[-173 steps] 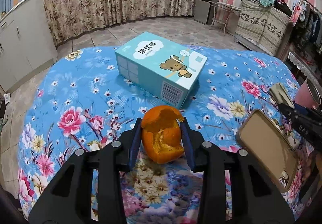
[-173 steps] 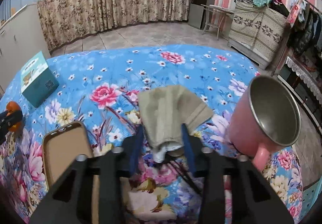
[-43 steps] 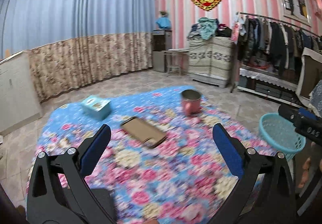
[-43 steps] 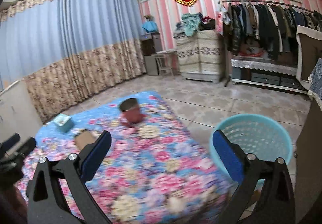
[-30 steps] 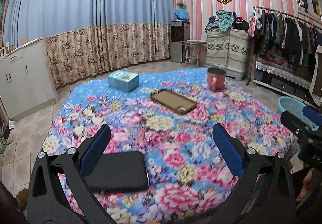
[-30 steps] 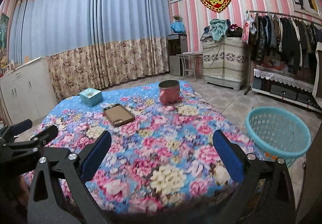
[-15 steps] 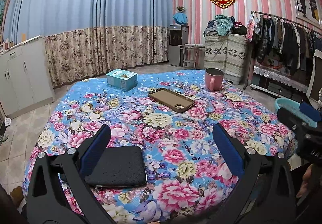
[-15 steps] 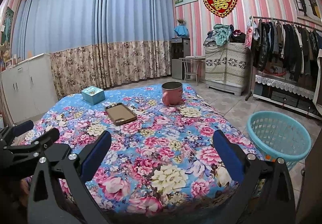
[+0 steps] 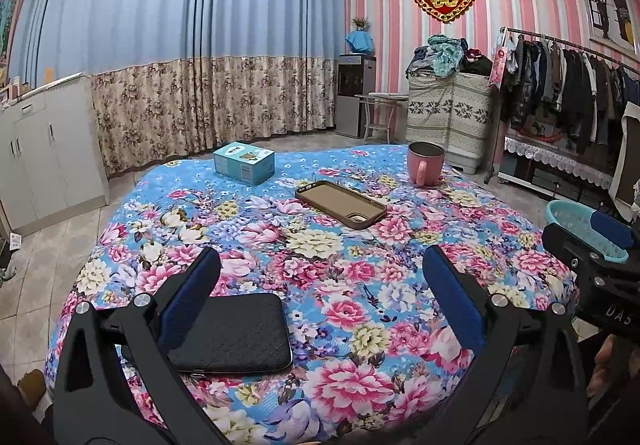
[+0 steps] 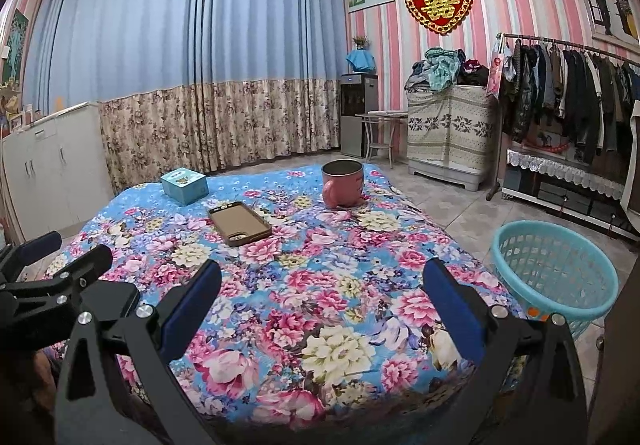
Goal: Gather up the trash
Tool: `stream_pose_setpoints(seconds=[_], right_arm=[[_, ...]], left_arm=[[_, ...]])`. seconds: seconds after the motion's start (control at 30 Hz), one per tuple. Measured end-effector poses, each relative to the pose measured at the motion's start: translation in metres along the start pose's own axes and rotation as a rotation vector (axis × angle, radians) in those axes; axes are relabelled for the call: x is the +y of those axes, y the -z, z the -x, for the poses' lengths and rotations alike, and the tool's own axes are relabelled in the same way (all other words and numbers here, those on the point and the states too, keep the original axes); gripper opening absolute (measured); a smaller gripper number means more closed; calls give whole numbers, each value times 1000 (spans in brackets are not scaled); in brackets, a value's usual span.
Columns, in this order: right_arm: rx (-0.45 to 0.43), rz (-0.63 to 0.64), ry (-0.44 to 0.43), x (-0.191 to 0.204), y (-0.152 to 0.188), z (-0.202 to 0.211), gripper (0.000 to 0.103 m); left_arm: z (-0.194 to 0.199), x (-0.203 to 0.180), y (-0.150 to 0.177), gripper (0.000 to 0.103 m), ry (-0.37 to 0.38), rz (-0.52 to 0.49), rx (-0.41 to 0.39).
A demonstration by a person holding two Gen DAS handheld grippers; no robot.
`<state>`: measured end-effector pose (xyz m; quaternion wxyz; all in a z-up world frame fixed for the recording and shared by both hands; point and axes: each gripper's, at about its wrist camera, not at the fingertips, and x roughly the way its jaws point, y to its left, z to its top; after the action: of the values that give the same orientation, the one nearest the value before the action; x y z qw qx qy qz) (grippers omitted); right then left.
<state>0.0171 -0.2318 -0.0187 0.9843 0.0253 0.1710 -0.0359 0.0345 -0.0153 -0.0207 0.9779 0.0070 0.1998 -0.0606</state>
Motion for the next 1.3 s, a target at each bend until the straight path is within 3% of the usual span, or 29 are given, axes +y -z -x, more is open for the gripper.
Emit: stream_pose_setpoints(seconds=[1.3], right_arm=[[-12,10,15,4,2,2,98]], left_arm=[[4,-3,-5,98,-2,3,-22]])
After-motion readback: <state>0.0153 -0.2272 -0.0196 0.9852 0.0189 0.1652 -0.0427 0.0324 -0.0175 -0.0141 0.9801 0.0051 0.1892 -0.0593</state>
